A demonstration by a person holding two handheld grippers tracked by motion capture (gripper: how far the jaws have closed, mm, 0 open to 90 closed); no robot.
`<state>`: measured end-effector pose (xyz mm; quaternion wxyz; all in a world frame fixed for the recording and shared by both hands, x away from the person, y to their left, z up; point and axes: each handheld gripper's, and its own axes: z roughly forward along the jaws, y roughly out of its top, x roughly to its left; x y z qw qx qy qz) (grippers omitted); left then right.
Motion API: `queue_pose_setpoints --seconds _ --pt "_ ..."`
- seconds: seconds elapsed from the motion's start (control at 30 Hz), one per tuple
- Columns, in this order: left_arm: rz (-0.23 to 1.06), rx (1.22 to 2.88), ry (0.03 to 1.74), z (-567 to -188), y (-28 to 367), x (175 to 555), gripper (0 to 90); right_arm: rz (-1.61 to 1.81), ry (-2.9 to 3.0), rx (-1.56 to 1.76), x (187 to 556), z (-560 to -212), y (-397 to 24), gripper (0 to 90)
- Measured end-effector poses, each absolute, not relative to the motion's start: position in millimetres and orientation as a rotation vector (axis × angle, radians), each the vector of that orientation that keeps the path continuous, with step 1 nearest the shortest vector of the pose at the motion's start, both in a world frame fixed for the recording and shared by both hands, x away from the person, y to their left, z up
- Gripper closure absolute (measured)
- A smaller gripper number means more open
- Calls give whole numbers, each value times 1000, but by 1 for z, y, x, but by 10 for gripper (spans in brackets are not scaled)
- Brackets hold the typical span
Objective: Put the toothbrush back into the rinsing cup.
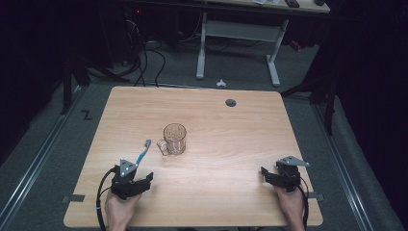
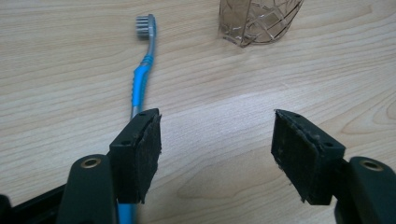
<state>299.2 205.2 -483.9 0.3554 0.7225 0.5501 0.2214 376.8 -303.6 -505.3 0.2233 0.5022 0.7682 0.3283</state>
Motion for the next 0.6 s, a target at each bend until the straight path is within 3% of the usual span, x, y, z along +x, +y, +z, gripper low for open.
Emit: queue_pose_setpoints --seconds 0.6 --pt "595 1868 1477 -473 228 302 359 906 2122 1386 377 -505 -304 301"
